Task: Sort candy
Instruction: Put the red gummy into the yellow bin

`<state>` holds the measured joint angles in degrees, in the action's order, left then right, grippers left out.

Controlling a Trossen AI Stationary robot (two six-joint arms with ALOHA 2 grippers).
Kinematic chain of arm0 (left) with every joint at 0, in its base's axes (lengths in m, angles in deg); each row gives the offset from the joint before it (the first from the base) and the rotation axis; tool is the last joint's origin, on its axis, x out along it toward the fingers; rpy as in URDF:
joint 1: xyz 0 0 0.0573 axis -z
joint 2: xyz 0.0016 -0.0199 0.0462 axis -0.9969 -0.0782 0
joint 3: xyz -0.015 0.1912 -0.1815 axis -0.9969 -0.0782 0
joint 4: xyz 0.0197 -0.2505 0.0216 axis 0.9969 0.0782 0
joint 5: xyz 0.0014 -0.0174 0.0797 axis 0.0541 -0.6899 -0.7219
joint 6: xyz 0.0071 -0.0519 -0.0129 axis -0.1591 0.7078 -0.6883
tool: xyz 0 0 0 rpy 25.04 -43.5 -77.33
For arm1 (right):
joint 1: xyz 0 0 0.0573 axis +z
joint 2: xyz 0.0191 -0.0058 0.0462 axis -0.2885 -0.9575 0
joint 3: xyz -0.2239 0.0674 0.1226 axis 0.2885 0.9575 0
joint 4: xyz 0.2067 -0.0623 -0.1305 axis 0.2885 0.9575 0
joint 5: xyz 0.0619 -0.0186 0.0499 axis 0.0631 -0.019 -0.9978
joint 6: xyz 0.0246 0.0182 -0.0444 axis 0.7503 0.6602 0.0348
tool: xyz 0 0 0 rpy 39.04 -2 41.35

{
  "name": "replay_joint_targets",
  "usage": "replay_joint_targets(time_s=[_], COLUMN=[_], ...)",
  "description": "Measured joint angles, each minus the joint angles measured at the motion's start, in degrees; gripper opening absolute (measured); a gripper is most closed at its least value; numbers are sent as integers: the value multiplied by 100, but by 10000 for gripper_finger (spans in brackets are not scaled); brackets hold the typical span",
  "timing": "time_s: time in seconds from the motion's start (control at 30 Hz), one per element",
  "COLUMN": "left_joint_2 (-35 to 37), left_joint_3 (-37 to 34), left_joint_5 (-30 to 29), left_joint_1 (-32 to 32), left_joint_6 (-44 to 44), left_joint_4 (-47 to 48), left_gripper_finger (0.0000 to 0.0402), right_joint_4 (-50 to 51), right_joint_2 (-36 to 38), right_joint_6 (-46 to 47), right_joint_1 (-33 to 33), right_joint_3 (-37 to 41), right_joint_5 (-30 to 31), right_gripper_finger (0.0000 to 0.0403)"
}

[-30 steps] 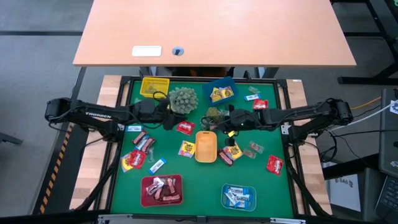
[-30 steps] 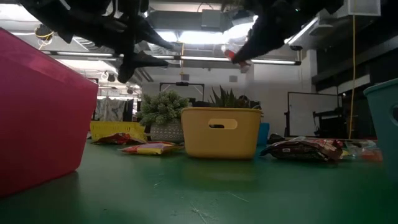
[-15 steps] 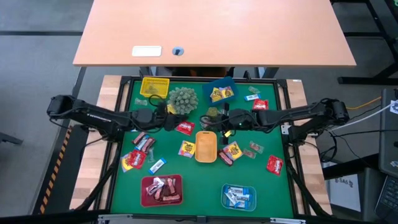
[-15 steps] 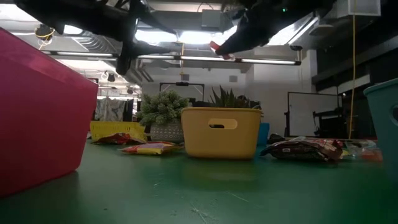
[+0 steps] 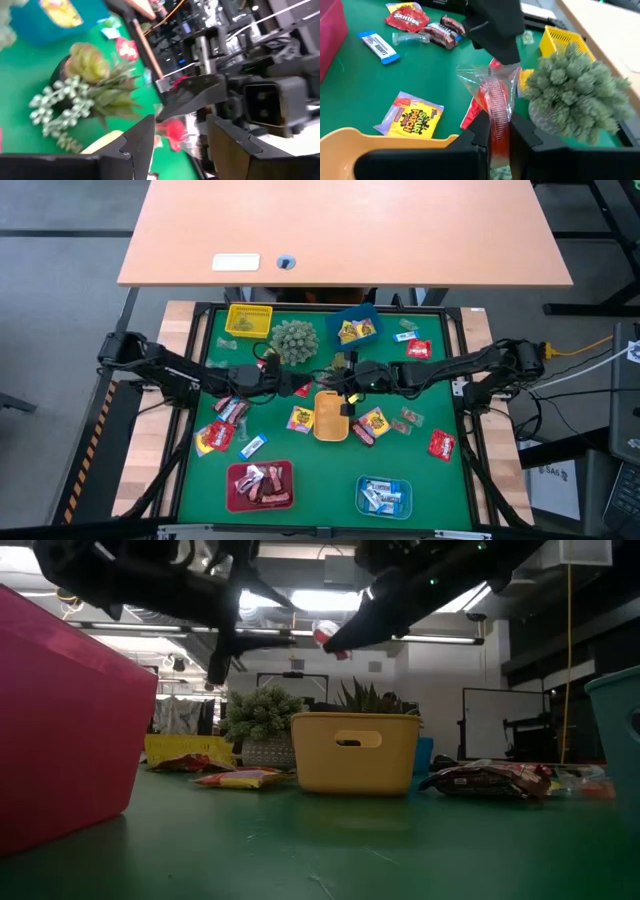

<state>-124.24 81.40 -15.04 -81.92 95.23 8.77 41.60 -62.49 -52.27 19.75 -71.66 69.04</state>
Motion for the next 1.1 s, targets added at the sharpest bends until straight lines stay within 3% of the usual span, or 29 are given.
replay_joint_targets(time_s=[0.43, 0.9, 1.1], left_joint_2=[-1036, -1085, -1083], left_joint_3=[403, 592, 592], left_joint_5=[234, 201, 195], left_joint_1=[-4, -2, -2], left_joint_6=[585, 540, 531], left_joint_4=[-336, -67, -44], left_gripper_finger=[165, 163, 130], right_joint_4=[72, 140, 127], right_joint_2=[-280, -278, -278], right_joint_6=[441, 432, 421], right_joint_1=[1, 4, 4], right_joint_3=[1, 0, 0], right_joint_5=[-4, -4, -8], right_gripper_finger=[37, 37, 37])
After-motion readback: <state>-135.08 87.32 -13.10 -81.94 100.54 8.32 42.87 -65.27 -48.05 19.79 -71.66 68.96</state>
